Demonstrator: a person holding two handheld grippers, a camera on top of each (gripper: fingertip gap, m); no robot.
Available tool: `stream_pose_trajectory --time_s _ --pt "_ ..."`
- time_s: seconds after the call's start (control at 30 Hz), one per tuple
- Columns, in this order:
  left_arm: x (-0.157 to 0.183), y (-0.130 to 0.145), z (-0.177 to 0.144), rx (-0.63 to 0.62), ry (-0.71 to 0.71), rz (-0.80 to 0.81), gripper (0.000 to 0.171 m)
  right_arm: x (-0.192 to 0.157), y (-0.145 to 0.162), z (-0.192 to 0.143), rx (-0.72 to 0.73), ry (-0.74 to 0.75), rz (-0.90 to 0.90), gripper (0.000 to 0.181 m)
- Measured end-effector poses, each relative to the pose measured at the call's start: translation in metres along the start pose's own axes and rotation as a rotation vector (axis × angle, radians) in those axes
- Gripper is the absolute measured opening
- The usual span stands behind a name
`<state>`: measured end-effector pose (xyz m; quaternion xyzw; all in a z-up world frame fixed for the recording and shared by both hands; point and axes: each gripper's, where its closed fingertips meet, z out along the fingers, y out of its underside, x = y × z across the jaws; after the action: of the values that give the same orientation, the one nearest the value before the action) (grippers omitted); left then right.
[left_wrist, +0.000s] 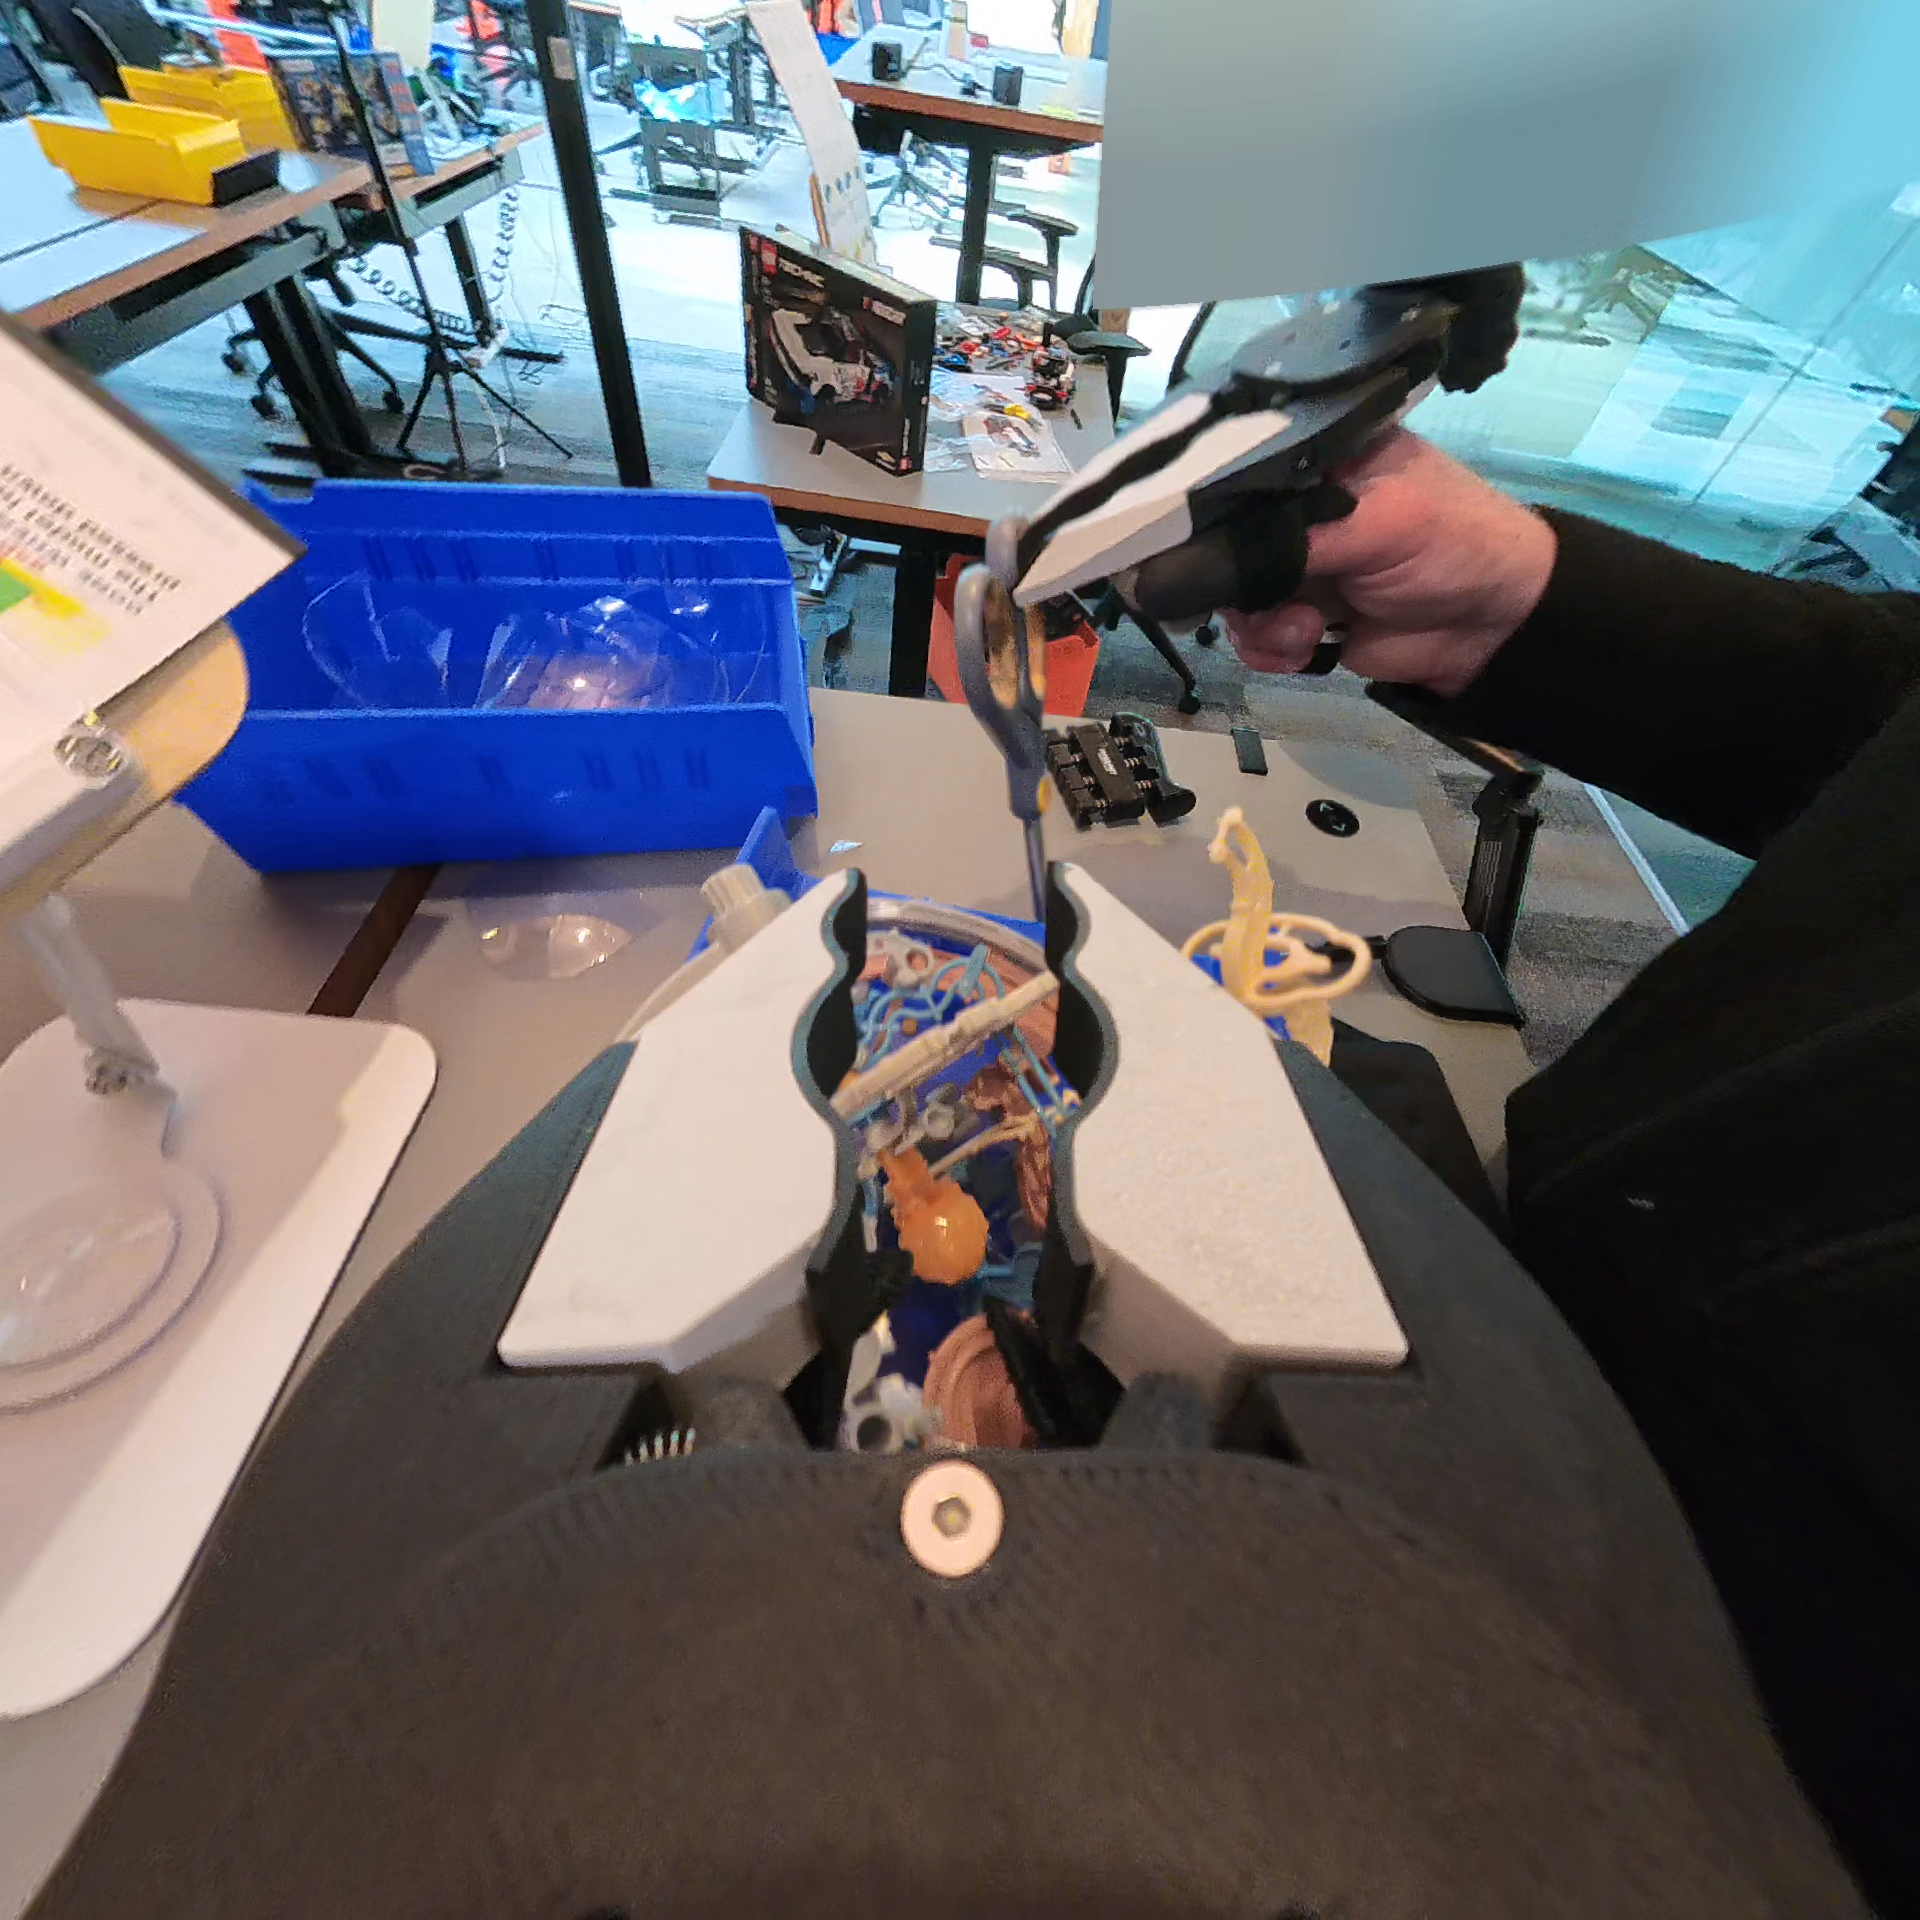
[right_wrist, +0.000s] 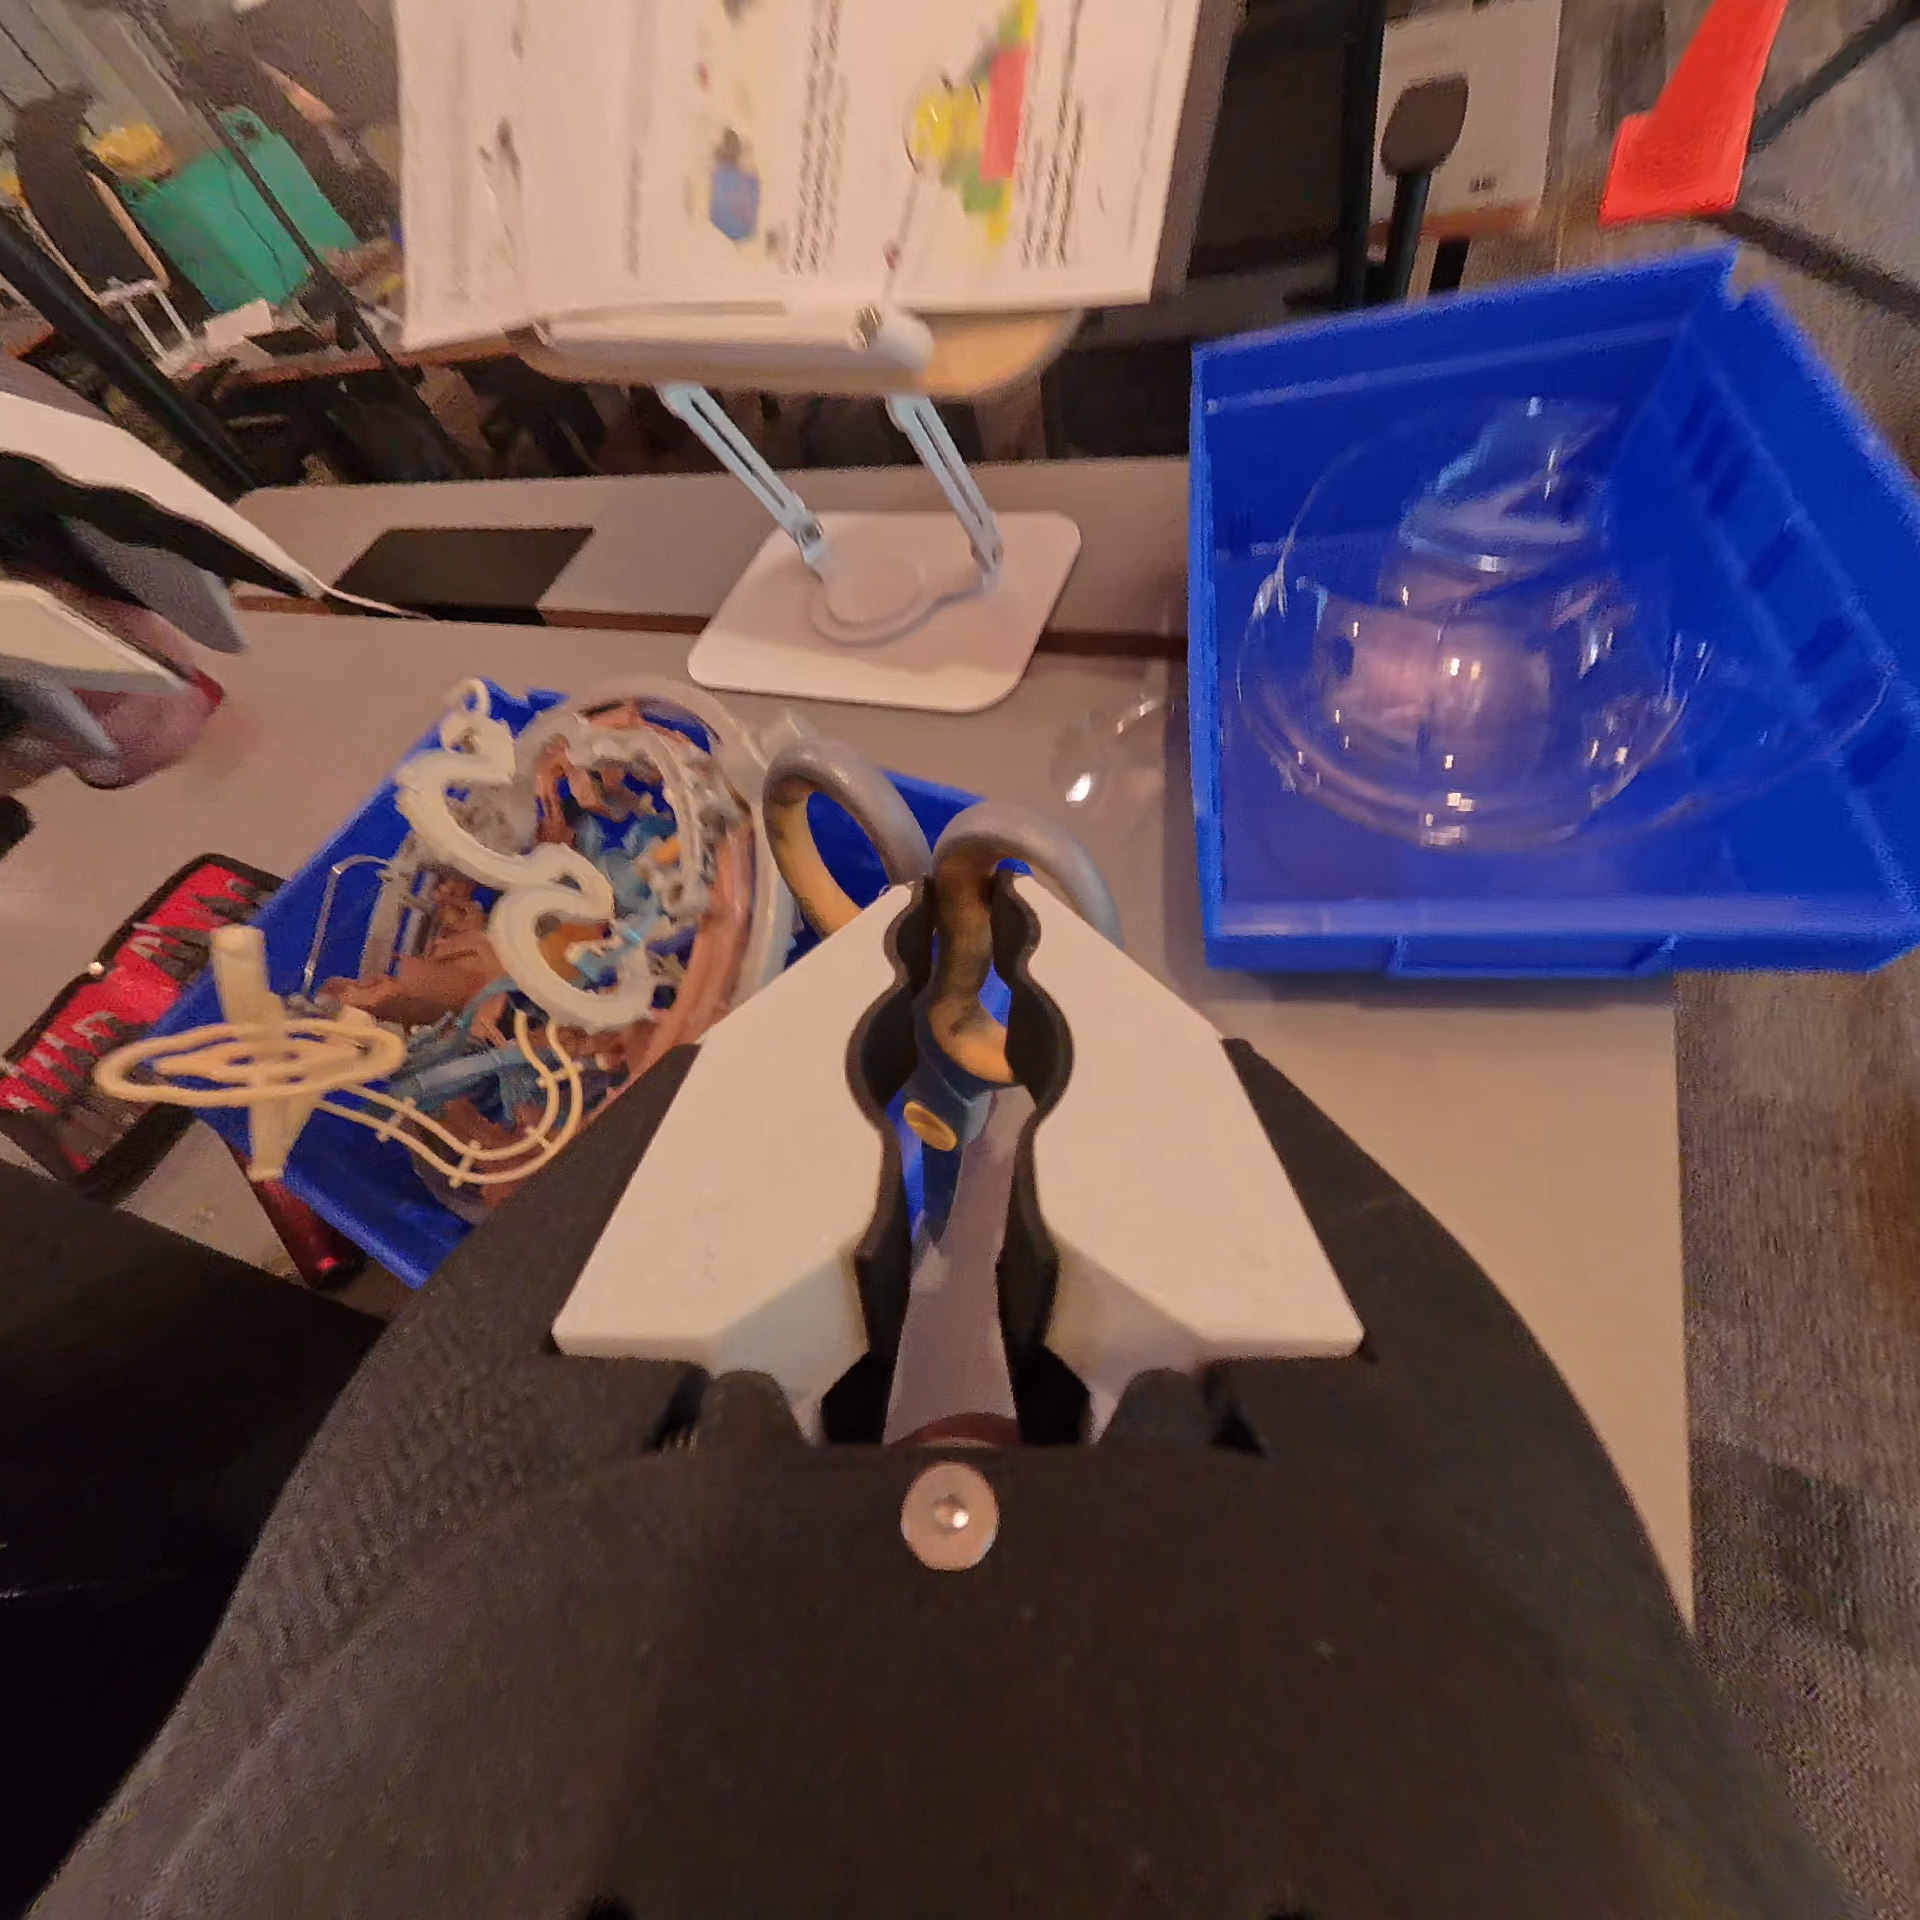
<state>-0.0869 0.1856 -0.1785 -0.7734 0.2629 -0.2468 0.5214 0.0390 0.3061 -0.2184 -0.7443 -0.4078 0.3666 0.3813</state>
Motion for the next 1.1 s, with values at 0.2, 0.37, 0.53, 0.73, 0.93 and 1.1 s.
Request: stream_pose_trajectory --time_s 0.2,0.37,0.53,0.73,0.93,1.1 --pt "0.005 -0.029 0.041 -0.009 0.092 0.029 0.041 -0.044 -0.069 -0.02 0.136 -0.06 -0.156 0.008" --pt "0.024 -0.054 0.064 -0.002 0.188 0.056 0.046 -0.082 -0.105 -0.014 0.17 -0.167 -0.225 0.008" --pt "0.018 -0.079 0.064 0.092 0.172 0.003 0.021 -0.105 -0.127 -0.011 0.203 -0.277 -0.223 0.008" --pt "0.009 -0.088 0.056 0.122 0.137 -0.001 0.013 -0.109 -0.139 -0.004 0.231 -0.331 -0.208 0.008" --pt "-0.006 -0.088 0.053 0.059 0.088 0.045 0.012 -0.112 -0.141 0.001 0.232 -0.44 -0.131 0.029" --pt "-0.005 -0.088 0.051 0.063 0.14 0.032 0.013 -0.121 -0.138 -0.005 0.2 -0.557 -0.106 0.048"
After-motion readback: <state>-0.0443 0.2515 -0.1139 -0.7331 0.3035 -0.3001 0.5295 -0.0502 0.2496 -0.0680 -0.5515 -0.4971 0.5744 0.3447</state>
